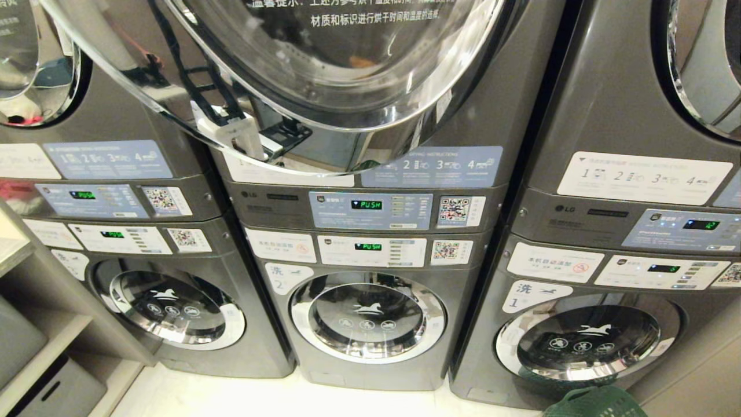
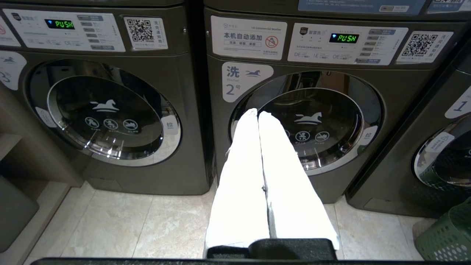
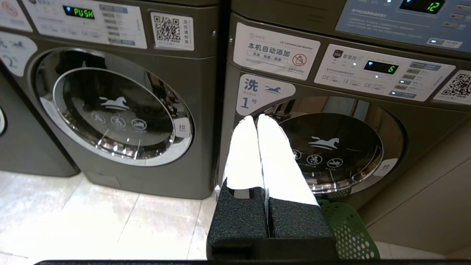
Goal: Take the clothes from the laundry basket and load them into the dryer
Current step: Close the dryer
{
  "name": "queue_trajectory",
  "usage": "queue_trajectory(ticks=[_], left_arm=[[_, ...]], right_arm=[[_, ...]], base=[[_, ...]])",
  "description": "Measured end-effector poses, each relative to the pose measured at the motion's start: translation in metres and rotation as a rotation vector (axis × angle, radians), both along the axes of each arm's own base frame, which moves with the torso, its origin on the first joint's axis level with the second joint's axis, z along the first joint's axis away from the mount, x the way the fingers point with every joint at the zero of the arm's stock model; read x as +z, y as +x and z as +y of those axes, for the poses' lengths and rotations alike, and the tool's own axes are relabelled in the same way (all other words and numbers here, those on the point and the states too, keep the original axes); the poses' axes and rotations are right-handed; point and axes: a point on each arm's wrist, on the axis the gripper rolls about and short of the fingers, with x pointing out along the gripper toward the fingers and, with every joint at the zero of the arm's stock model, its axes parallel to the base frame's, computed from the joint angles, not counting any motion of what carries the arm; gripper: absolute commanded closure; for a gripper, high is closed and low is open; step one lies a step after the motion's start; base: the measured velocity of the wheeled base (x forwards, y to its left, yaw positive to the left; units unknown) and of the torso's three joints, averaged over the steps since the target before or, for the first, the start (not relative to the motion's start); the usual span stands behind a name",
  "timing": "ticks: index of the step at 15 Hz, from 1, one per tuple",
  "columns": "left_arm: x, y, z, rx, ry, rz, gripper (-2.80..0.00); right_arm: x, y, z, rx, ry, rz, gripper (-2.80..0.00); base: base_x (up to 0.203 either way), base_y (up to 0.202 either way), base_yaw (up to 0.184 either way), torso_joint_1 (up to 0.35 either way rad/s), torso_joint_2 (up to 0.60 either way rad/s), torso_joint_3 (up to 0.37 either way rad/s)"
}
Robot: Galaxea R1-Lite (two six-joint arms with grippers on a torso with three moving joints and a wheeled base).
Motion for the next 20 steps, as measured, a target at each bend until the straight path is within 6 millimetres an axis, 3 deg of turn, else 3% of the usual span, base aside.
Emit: queue_trajectory(ticks=[3, 17, 20], left_arm=[[-0.0002, 0.0000, 0.0000, -0.001, 0.000, 0.001, 0.00], [-0.0001, 0.0000, 0.0000, 0.000, 0.000, 0.000, 0.00], [-0.0001, 0.0000, 0.0000, 0.000, 0.000, 0.000, 0.00]], right_arm=[[0.0000, 0.0000, 0.0000, -0.001, 0.000, 0.000, 0.00], [0.0002, -0.0002, 0.0000, 0.000, 0.005, 0.001, 0.00], [0.0002, -0.0002, 0.0000, 0.001, 0.006, 0.001, 0.00]], base=[[0.021, 0.000, -0.001, -0.007, 0.00, 0.001], [0.190, 0.000, 0.000, 0.006, 0.00, 0.000], [0.036, 0.000, 0.000, 0.004, 0.00, 0.001]])
